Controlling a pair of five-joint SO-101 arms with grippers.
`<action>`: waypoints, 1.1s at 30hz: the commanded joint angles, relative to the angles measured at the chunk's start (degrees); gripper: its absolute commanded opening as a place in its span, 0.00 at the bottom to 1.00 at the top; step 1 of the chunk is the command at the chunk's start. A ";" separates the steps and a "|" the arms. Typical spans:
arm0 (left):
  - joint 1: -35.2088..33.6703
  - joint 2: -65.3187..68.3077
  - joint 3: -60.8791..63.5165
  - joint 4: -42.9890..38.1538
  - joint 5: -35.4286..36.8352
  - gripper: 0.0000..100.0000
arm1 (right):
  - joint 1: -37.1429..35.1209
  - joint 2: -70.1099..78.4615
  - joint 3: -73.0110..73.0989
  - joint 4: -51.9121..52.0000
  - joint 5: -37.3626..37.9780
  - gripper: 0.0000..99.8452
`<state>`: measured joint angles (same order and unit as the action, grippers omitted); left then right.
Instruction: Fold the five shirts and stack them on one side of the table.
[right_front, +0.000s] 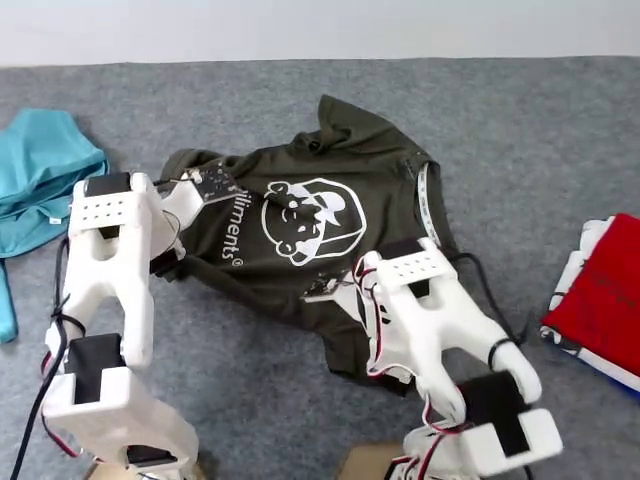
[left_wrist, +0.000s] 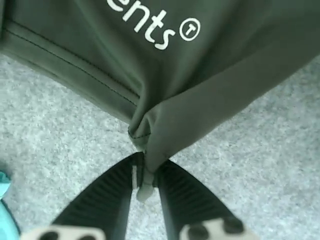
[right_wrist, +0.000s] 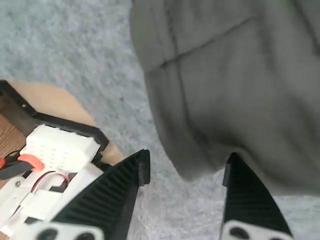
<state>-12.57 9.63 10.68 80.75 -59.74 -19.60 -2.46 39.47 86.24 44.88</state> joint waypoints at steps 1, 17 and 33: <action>0.70 -0.53 -1.71 -0.70 0.09 0.00 | -0.22 3.03 -0.26 -2.24 -0.53 0.25; 0.26 -0.53 -1.71 -0.70 0.00 0.00 | 4.44 8.48 -0.70 -7.87 -0.18 0.13; 0.26 -1.05 -1.89 -0.35 0.18 0.00 | 12.26 8.04 -8.00 -4.53 -2.11 0.01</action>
<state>-12.57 9.63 10.68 80.75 -59.82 -7.74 5.54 36.31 78.51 43.47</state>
